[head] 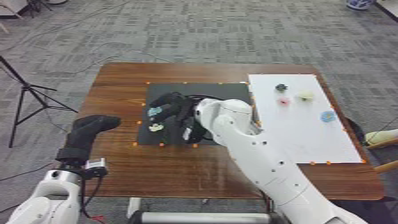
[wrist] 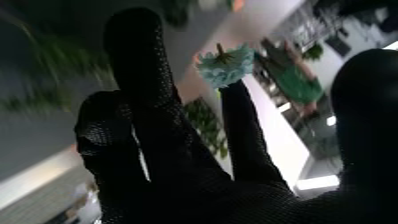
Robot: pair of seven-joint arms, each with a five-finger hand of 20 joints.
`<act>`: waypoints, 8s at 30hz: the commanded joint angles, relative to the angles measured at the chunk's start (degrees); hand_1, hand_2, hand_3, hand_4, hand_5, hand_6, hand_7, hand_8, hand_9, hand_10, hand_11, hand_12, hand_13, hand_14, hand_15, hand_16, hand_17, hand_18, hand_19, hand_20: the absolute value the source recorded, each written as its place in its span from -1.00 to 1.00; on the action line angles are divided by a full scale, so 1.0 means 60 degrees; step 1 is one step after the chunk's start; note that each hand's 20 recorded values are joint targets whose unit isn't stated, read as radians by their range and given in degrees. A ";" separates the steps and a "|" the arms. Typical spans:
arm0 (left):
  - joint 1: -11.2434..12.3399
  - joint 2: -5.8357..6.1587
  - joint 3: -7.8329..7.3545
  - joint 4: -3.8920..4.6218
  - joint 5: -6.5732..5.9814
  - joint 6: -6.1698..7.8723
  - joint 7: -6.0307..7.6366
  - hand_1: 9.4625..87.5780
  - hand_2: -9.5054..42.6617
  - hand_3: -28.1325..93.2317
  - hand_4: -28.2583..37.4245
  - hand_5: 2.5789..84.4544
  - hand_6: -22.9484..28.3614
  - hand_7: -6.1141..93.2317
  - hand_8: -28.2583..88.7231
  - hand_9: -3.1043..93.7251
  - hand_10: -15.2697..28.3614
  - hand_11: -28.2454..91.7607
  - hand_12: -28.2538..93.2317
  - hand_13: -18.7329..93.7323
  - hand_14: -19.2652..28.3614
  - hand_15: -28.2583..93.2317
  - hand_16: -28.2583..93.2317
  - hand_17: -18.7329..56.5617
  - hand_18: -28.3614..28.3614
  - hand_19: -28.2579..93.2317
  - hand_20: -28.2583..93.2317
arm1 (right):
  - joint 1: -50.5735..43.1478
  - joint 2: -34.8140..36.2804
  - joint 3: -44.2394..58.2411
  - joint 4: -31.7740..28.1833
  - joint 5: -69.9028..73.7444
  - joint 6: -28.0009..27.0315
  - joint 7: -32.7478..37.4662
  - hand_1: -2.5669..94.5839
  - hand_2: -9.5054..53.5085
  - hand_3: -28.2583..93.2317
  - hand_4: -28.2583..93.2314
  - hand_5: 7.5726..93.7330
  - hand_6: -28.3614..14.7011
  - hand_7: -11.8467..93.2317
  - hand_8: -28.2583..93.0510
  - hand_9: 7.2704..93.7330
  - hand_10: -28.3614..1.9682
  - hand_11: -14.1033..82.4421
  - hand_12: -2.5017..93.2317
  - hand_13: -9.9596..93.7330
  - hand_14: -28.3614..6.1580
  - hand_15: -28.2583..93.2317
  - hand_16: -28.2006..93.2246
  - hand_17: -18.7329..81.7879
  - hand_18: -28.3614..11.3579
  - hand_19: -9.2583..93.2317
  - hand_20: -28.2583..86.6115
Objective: Arrange flowers
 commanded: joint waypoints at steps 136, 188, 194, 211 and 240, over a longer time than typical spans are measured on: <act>-0.0217 -0.0015 0.0413 0.0024 -0.0018 0.0121 0.0447 -0.61 -0.75 0.60 -0.82 0.47 -0.12 -0.47 -0.64 0.20 0.39 -0.15 -0.27 0.08 0.57 -0.09 -0.49 -0.43 0.49 -0.24 -0.18 | -0.0537 0.1665 -0.1447 -0.0254 0.1319 0.5321 -0.0915 -0.55 -0.54 0.52 -0.79 0.01 0.12 -0.59 -0.68 -0.19 -0.13 -0.61 -0.77 0.26 -0.39 -0.09 -0.13 -0.07 -0.66 0.24 0.16; -0.0777 -0.0143 0.1027 0.0091 0.0037 0.0459 0.0760 -0.50 -0.85 0.62 -0.75 0.48 -0.11 -0.39 -0.66 0.21 0.33 -0.09 -0.28 0.10 0.49 -0.08 -0.50 -0.34 0.47 -0.21 -0.14 | -0.0113 0.2949 -0.1702 -0.1170 0.1771 0.4822 -0.1422 -0.50 -0.57 0.59 -0.82 -0.03 0.12 -0.58 -0.67 -0.07 -0.21 -0.59 -0.71 0.23 -0.36 -0.14 -0.09 -0.11 -0.63 0.14 0.17; -0.0925 -0.0181 0.1009 -0.0025 0.0194 0.0460 0.0580 -0.50 -0.87 0.63 -0.75 0.48 -0.11 -0.37 -0.67 0.20 0.32 -0.08 -0.28 0.10 0.48 -0.08 -0.50 -0.33 0.47 -0.21 -0.14 | -0.0303 0.2908 -0.1267 -0.1297 0.1889 0.4862 -0.1232 -0.49 -0.56 0.59 -0.82 -0.03 0.11 -0.58 -0.68 -0.07 -0.22 -0.59 -0.70 0.23 -0.36 -0.14 -0.09 -0.11 -0.63 0.14 0.18; 0.1959 -0.0591 -0.0499 -0.1150 0.0279 0.2405 0.1021 -0.48 -0.86 0.64 -0.75 0.51 -0.11 -0.35 -0.68 0.23 0.34 -0.08 -0.29 0.10 0.47 -0.09 -0.50 -0.32 0.46 -0.20 -0.12 | -0.0954 0.3552 -0.0198 -0.1745 0.2260 0.4590 -0.0771 -0.51 -0.54 0.55 -0.81 0.00 0.16 -0.57 -0.67 -0.04 -0.17 -0.59 -0.70 0.23 -0.37 -0.14 -0.09 -0.12 -0.62 0.13 0.18; -0.1130 -0.1494 0.2182 0.1199 -0.1872 0.4171 0.2313 -0.54 -0.89 0.68 -0.78 0.52 -0.14 -0.31 -0.69 0.25 0.32 -0.07 -0.28 0.09 0.44 -0.10 -0.49 -0.33 0.42 -0.22 -0.13 | -0.1241 0.3547 -0.0187 -0.1818 0.2310 0.4166 -0.0932 -0.53 -0.52 0.55 -0.81 0.03 0.18 -0.55 -0.68 -0.04 -0.17 -0.59 -0.69 0.23 -0.37 -0.12 -0.10 -0.13 -0.62 0.14 0.17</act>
